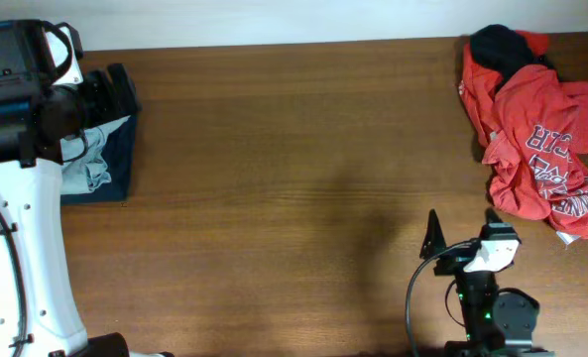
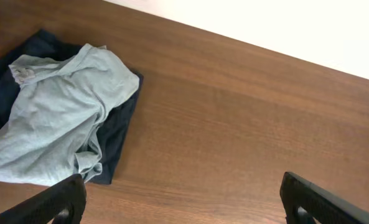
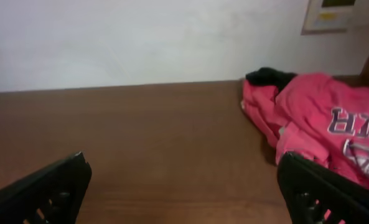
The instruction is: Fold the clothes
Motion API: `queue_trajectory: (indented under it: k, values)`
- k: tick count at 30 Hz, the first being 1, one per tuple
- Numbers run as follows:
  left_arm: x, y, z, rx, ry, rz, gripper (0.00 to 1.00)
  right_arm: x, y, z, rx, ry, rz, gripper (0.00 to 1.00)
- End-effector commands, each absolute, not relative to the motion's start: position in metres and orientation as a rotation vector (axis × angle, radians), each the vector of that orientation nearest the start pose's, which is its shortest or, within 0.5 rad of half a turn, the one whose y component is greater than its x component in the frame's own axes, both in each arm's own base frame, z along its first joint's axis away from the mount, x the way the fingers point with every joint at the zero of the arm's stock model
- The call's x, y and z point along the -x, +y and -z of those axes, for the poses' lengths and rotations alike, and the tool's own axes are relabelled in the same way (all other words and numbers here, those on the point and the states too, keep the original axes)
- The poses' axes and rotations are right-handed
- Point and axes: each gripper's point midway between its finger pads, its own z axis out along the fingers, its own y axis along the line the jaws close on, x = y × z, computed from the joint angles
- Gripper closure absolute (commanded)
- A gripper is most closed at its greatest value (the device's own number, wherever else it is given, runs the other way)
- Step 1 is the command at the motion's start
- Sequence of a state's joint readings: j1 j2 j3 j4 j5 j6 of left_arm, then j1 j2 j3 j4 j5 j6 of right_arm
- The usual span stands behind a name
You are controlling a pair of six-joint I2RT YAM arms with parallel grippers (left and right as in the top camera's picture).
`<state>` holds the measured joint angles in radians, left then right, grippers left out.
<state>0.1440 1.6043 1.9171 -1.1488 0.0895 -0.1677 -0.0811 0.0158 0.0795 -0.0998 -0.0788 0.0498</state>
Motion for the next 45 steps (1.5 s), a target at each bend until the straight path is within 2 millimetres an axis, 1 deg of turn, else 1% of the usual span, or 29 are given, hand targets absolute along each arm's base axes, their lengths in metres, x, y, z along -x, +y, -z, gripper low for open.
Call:
queue_trajectory:
  k: [1,4,12,23,45]
  values:
    - [-0.404,0.043,-0.337,0.316,2.36,0.117,0.01,-0.244,-0.011,-0.168,-0.075,1.63,-0.03,0.01]
    - [-0.404,0.043,-0.337,0.316,2.36,0.116,0.01,-0.245,-0.009,-0.158,-0.07,1.651,-0.037,0.01]
    - [-0.404,0.043,-0.337,0.316,2.36,0.117,0.01,-0.245,-0.01,-0.156,-0.07,1.65,-0.037,0.01]
    - [-0.404,0.043,-0.337,0.316,2.36,0.116,0.01,-0.248,-0.009,-0.142,-0.071,1.713,-0.045,0.01]
    - [-0.404,0.043,-0.338,0.317,2.357,0.113,0.01,-0.248,-0.009,-0.141,-0.072,1.718,-0.045,0.01]
